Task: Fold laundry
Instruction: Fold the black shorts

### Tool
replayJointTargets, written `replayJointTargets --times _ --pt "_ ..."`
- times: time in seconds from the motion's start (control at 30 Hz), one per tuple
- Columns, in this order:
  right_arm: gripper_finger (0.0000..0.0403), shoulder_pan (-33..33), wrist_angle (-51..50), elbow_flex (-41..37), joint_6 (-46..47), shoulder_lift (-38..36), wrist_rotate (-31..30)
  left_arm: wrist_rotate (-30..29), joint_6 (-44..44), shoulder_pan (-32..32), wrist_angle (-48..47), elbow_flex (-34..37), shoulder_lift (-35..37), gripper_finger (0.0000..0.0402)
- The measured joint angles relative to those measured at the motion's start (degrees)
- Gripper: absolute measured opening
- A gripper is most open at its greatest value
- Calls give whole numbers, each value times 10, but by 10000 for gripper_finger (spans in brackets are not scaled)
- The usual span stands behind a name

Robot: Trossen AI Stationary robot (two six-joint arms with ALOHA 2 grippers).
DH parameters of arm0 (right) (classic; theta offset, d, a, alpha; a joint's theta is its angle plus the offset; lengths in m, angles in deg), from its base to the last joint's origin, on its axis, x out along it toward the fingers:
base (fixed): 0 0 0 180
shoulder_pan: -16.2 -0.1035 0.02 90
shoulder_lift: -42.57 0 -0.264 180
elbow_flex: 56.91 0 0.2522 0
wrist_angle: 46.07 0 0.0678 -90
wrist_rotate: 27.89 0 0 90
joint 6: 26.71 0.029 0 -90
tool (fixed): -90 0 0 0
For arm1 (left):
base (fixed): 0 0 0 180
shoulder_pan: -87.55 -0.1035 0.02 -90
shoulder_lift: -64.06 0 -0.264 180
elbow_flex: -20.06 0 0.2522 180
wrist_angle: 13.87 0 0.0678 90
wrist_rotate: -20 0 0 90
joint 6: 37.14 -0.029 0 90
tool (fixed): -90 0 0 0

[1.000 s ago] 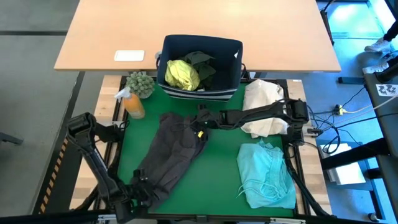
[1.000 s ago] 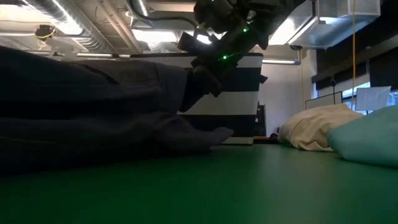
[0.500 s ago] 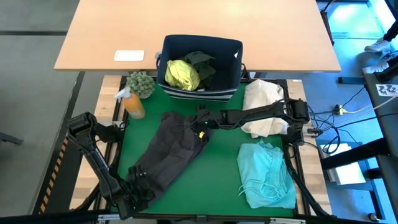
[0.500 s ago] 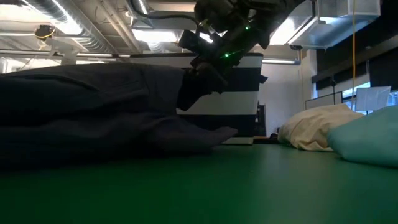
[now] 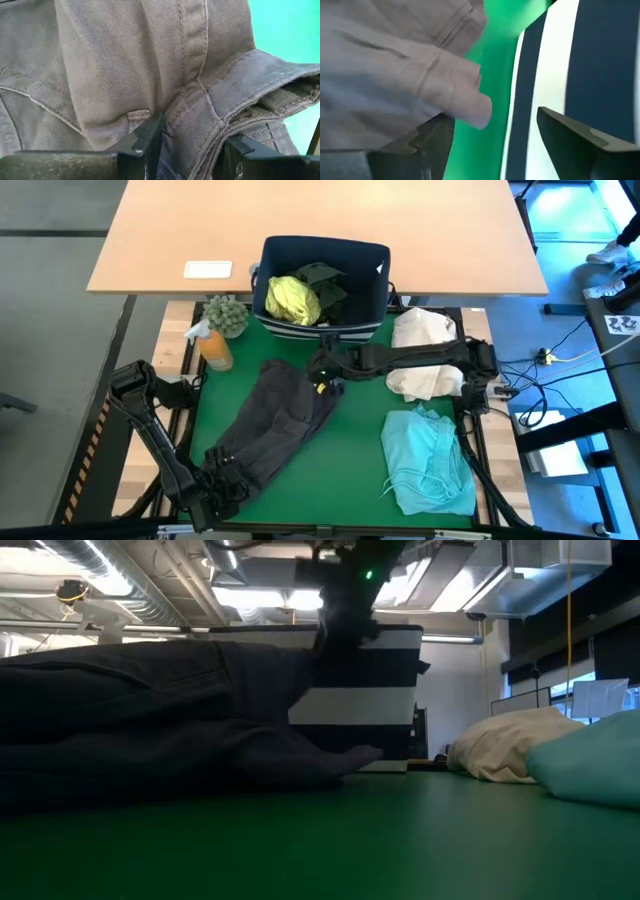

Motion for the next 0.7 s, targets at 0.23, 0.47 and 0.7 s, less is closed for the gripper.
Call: replayJointTargets --times 0.23,0.47,0.7 --pt "200 -9 -41 -23 35 -77 98 0 10 2 2 0 0 127" --pt "128 -13 39 -182 86 -151 209 -1 16 7 3 0 0 128" --pt "47 -21 369 -369 113 -147 267 -1 24 7 3 0 0 128"
